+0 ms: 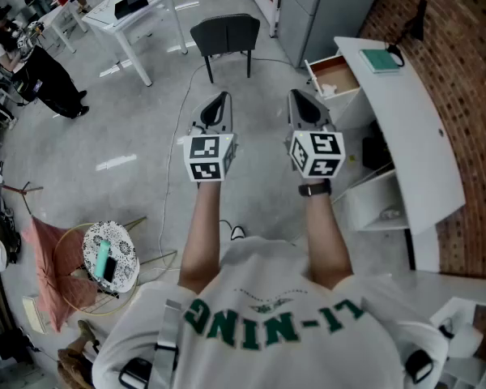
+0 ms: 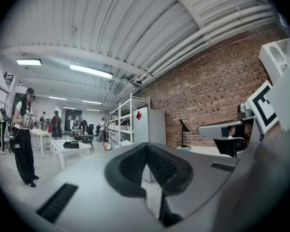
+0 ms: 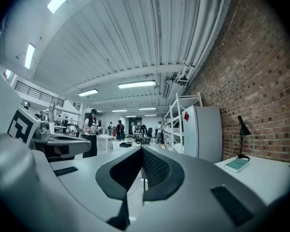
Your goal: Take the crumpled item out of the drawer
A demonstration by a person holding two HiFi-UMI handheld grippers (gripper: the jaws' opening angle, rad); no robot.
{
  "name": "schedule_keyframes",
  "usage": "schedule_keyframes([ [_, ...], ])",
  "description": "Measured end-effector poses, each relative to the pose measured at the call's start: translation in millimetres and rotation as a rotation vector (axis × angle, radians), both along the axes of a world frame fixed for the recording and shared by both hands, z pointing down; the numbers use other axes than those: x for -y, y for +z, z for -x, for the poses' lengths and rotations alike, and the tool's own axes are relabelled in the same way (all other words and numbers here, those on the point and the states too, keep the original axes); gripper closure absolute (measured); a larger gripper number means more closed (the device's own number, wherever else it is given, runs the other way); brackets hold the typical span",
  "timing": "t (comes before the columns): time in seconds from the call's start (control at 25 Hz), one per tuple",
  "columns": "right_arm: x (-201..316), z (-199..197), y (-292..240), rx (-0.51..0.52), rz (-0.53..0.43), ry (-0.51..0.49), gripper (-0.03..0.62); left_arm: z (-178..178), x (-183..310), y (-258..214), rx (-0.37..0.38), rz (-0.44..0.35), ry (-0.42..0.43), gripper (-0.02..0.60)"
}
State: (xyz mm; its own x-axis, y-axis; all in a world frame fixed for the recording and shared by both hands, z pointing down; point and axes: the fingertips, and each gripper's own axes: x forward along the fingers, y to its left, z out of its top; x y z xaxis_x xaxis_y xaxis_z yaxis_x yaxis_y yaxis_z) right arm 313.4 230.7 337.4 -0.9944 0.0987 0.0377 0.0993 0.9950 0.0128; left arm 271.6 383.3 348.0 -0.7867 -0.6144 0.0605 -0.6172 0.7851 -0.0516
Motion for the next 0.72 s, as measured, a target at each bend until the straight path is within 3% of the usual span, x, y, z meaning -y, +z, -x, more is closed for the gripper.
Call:
schedule_keyframes([
  [0.24, -13.4, 26.4, 4.9, -0.012, 0.003, 0.017, 0.589, 24.7, -23.2, -2.0, 0.008, -0.005, -0.006, 0.586],
  [0.4, -23.8, 37.5, 17.7, -0.035, 0.057, 0.06, 0.589, 36.4, -46.5, 0.2, 0.002, -0.016, -0.009, 0.586],
  [0.72, -38.8, 67.4, 50.5, -0.115, 0.084, 0.062, 0.589, 70.3, -62.7, 19.8, -0.058, -0.027, -0.01, 0.586],
])
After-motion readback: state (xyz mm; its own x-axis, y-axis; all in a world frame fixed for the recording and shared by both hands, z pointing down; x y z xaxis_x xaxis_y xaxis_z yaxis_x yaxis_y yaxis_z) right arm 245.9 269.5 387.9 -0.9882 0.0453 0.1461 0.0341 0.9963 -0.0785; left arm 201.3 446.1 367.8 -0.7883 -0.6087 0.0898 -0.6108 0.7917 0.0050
